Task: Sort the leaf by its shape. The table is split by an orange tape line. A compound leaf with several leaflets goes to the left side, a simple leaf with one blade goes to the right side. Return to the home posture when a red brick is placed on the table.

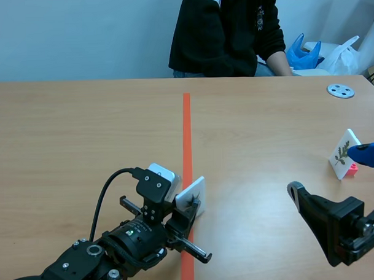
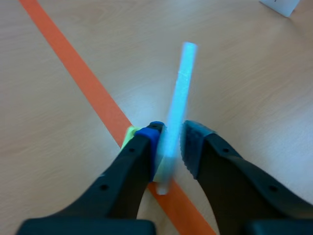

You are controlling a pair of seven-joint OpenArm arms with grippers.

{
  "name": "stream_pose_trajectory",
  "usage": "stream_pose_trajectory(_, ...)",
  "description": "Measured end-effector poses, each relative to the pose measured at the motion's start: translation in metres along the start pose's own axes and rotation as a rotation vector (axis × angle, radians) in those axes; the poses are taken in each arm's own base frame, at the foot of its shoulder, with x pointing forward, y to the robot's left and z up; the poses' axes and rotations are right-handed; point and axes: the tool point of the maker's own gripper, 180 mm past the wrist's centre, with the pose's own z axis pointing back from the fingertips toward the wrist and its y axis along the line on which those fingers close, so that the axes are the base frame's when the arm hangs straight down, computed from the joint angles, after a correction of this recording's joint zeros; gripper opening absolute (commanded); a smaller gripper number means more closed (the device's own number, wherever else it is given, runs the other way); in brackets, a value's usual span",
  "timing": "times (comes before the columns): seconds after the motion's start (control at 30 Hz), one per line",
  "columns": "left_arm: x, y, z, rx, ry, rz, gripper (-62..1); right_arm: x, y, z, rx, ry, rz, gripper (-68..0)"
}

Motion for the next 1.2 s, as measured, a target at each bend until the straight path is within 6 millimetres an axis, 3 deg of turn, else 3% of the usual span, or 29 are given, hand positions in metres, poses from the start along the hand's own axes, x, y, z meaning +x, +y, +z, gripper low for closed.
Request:
stream_pose_trajectory(0.23, 0.004, 0.0, -0.001, -0.001, 0.041, -0.016, -57.8, 0.0, 0.0, 0.0, 0.0, 0.0, 0.0, 0.4)
stream_pose_trajectory(0.37, 0.045, 0.006, 0.005, 0.027, -0.031, -0.043, -57.8, 0.0, 0.0, 0.0, 0.0, 0.0, 0.0, 0.4)
stream_pose_trajectory(0.53, 0.099, 0.047, 0.021, 0.126, -0.109, -0.078, -57.8, 0.0, 0.0, 0.0, 0.0, 0.0, 0.0, 0.4)
stream_pose_trajectory(0.63, 0.115, 0.082, 0.036, 0.211, -0.144, -0.075, -57.8, 0.0, 0.0, 0.0, 0.0, 0.0, 0.0, 0.4)
stream_pose_trajectory(0.8, 0.12, 0.15, 0.07, 0.394, -0.172, -0.014, -57.7, 0.0, 0.0, 0.0, 0.0, 0.0, 0.0, 0.4)
stream_pose_trajectory(0.93, 0.108, 0.197, 0.094, 0.501, -0.137, -0.014, -57.7, 0.0, 0.0, 0.0, 0.0, 0.0, 0.0, 0.4)
stream_pose_trajectory(1.2, 0.071, 0.252, 0.098, 0.595, -0.066, 0.023, -57.7, 0.0, 0.0, 0.0, 0.0, 0.0, 0.0, 0.4)
